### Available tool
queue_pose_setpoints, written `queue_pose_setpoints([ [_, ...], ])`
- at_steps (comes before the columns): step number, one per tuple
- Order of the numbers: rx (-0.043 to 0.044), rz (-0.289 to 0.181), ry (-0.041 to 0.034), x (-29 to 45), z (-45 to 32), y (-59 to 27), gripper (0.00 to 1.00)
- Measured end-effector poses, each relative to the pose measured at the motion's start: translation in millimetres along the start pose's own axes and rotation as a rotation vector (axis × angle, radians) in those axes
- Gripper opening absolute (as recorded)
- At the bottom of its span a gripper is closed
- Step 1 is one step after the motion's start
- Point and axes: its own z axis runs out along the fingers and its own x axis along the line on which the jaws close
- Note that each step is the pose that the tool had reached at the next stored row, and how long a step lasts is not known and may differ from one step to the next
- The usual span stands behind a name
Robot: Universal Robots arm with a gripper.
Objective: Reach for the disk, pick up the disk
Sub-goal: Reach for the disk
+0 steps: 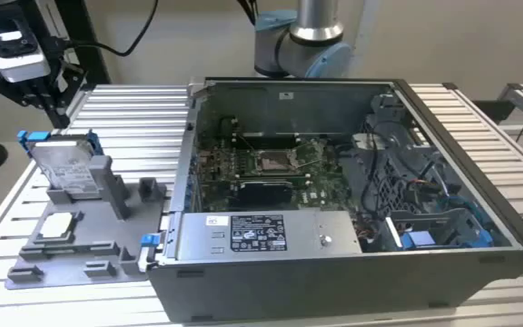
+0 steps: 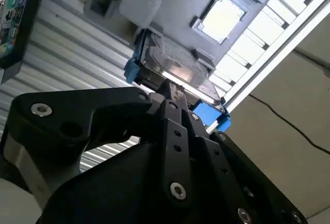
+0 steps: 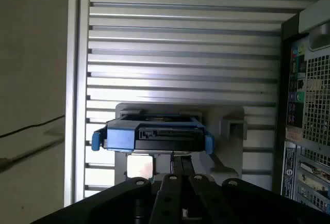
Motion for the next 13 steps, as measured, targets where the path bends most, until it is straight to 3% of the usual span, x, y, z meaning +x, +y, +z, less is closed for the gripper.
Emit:
queue_pose_setpoints([
  [13,0.0001,0.0,0.0002,0.4,-0.1,0.3,0.0],
])
